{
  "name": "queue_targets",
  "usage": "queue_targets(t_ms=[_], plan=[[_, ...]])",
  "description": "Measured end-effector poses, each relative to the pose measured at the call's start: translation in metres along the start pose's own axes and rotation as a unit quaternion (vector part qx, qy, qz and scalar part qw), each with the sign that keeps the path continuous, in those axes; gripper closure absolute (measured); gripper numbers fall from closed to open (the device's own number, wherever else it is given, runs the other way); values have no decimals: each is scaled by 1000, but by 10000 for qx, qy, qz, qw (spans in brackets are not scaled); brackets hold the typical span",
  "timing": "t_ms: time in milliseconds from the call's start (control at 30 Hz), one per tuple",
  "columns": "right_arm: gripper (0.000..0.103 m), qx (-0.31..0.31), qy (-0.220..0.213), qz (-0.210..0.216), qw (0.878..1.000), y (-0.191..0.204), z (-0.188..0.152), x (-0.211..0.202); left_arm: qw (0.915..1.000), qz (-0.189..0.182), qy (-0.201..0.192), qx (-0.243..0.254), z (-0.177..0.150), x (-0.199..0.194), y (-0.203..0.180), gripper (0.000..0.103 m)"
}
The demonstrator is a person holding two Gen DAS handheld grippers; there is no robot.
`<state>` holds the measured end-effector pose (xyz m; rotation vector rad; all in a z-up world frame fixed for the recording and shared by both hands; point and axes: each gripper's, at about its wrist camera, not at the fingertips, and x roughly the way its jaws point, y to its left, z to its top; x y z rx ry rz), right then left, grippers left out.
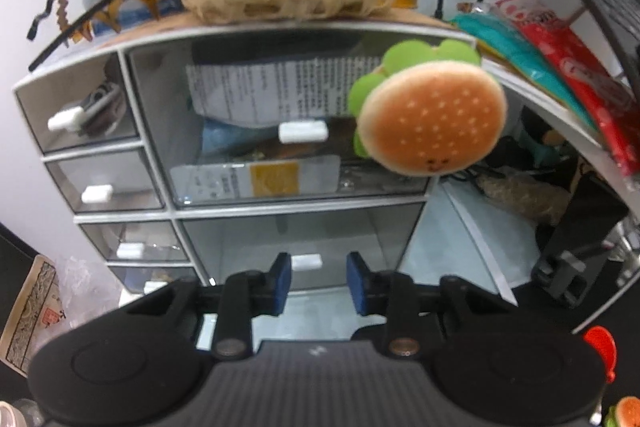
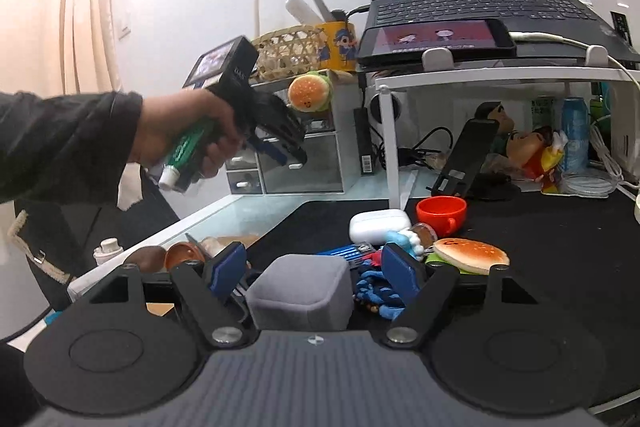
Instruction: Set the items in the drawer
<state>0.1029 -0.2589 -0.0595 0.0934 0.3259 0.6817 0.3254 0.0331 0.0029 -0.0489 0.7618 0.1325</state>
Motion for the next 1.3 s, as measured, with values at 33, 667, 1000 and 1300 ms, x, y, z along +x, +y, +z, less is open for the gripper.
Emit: queue_targets(t_ms=[33, 667, 1000, 1300], plan=[[24, 7, -2, -6, 10000, -1, 0, 0, 10000, 14, 2, -14, 0, 1, 0, 77], [24, -12, 120, -20, 9999, -9, 1, 0, 9988, 392, 285, 43, 2, 11, -6, 84], [24, -35, 158, -16, 9999, -8, 1, -2, 9987, 344, 357, 140, -8, -4, -5, 84], [24, -80, 206, -60, 9997, -9, 2, -3, 9982, 322, 456, 219, -12, 1, -7, 84]])
